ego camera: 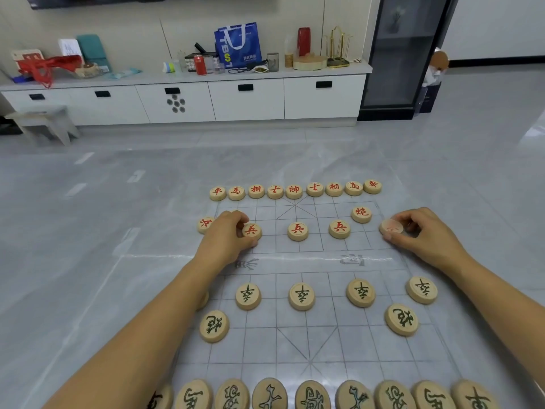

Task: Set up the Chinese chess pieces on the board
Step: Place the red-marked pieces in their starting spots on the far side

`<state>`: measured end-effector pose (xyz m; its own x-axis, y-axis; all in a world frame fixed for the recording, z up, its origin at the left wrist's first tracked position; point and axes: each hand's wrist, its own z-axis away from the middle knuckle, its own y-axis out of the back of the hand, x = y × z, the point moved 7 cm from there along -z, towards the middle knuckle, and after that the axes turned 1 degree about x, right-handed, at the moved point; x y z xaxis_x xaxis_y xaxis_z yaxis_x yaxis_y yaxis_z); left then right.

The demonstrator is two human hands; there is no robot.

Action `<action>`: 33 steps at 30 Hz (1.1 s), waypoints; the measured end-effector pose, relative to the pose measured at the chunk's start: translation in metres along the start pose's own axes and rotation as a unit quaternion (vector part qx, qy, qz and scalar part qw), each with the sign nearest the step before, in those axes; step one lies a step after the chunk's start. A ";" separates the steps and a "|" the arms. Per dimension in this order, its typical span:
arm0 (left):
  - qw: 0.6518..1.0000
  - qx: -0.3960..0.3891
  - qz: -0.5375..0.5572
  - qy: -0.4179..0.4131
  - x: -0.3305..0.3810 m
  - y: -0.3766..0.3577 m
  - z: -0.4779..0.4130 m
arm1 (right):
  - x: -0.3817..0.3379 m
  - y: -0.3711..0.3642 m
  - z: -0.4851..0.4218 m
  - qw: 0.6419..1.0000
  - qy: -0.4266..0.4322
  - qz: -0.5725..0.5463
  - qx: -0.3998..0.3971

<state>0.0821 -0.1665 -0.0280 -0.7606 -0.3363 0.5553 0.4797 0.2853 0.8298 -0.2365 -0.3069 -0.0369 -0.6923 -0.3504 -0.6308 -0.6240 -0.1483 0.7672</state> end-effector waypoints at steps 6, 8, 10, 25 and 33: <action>0.994 0.095 0.056 0.005 -0.018 0.051 -0.001 | 0.000 0.000 0.001 1.000 -0.009 -0.003 0.001; 0.989 0.114 0.077 0.051 -0.045 0.070 -0.004 | 0.000 0.000 0.001 1.000 -0.014 -0.014 0.008; 0.983 0.111 0.093 0.115 -0.079 0.079 -0.004 | 0.001 0.003 0.001 0.999 -0.019 -0.042 0.021; 0.992 0.024 0.024 0.122 -0.066 0.038 -0.020 | 0.005 0.003 0.001 0.998 -0.012 -0.060 0.031; 0.991 0.006 -0.012 0.130 -0.077 0.046 0.005 | -0.003 0.004 0.006 0.997 -0.015 -0.079 0.019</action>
<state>0.1609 -0.1229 -0.0329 -0.6327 -0.5618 0.5330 0.4568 0.2850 0.8427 -0.2389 -0.3012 -0.0322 -0.5940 -0.2965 -0.7478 -0.7395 -0.1646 0.6527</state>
